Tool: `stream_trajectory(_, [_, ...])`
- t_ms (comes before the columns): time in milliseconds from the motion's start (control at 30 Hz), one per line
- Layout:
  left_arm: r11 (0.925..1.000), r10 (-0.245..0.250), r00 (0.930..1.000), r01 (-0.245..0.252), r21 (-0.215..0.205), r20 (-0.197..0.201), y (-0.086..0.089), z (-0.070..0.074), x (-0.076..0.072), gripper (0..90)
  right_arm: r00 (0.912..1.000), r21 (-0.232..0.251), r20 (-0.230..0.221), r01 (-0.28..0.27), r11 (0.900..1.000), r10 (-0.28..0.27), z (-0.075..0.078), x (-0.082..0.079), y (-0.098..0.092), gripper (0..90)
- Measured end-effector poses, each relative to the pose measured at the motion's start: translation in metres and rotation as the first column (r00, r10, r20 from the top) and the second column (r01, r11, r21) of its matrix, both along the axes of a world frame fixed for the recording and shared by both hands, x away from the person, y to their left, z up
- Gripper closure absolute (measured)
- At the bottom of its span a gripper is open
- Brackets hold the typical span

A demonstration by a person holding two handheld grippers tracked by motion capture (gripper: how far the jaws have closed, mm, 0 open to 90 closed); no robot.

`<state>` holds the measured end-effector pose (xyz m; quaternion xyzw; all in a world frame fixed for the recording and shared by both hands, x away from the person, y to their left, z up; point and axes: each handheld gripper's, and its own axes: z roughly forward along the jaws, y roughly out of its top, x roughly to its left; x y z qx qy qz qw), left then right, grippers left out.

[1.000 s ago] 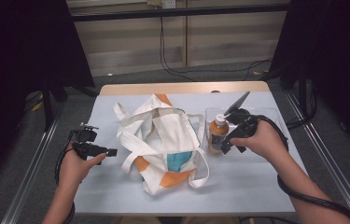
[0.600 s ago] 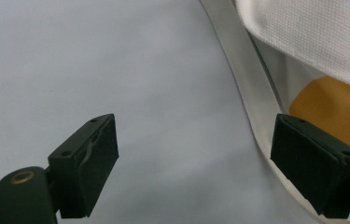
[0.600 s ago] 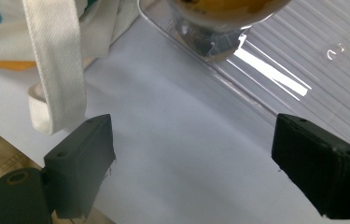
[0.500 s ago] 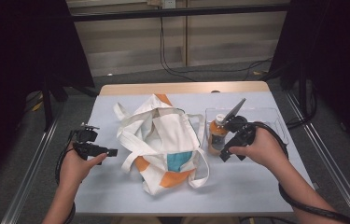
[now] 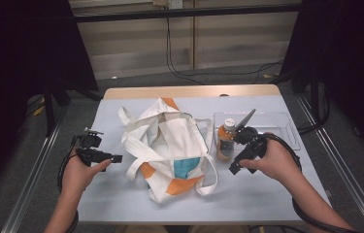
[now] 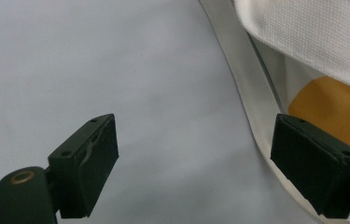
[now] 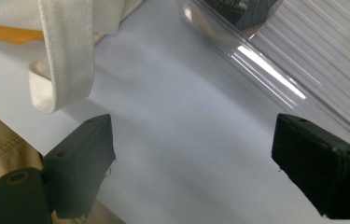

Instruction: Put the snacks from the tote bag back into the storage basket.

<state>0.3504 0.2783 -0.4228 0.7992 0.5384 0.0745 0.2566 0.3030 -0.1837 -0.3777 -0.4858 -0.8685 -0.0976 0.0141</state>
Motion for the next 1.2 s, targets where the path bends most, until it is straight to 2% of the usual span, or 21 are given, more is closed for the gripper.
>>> stream_trajectory(467, [1.0, -0.004, 1.0, 0.004, 0.0, -0.004, 0.0, 0.0, 0.0, 14.8, 0.9999, -0.008, -0.002, -0.012, 1.0, 0.012, -0.013, -0.011, -0.006, 12.6])
stream_trajectory(633, [1.0, -0.002, 1.0, 0.002, 0.002, -0.003, 0.0, 0.0, 0.0, 14.8, 1.0, 0.003, 0.007, -0.005, 1.0, 0.005, -0.016, -0.014, -0.007, 12.6])
stream_trajectory(667, [1.0, -0.001, 1.0, 0.001, 0.0, -0.004, 0.0, 0.0, 0.0, 14.8, 0.9996, 0.006, 0.02, -0.02, 1.0, 0.02, -0.018, -0.014, -0.008, 12.6])
stream_trajectory(733, [1.0, 0.002, 1.0, -0.002, 0.001, -0.003, 0.0, 0.0, -0.001, 14.8, 1.0, 0.007, 0.003, -0.009, 1.0, 0.009, -0.019, -0.016, -0.008, 12.6])
stream_trajectory(767, [1.0, 0.002, 1.0, -0.002, 0.0, -0.004, 0.0, 0.0, -0.001, 14.8, 0.9997, 0.015, 0.019, -0.016, 1.0, 0.016, -0.022, -0.016, -0.009, 12.6])
stream_trajectory(867, [1.0, -0.001, 1.0, 0.001, -0.002, -0.004, -0.001, 0.0, -0.001, 14.8, 0.9999, 0.014, 0.011, -0.004, 1.0, 0.004, -0.025, -0.018, -0.009, 12.6])
stream_trajectory(1033, [1.0, 0.004, 1.0, -0.004, -0.002, 0.0, 0.0, 0.0, -0.001, 14.8, 0.9995, 0.009, 0.031, -0.005, 1.0, 0.005, -0.029, -0.021, -0.012, 12.6])
stream_trajectory(1200, [1.0, 0.001, 1.0, -0.001, 0.007, -0.002, 0.0, -0.001, -0.001, 14.8, 0.9996, 0.015, 0.028, -0.002, 1.0, 0.002, -0.034, -0.024, -0.014, 12.4])
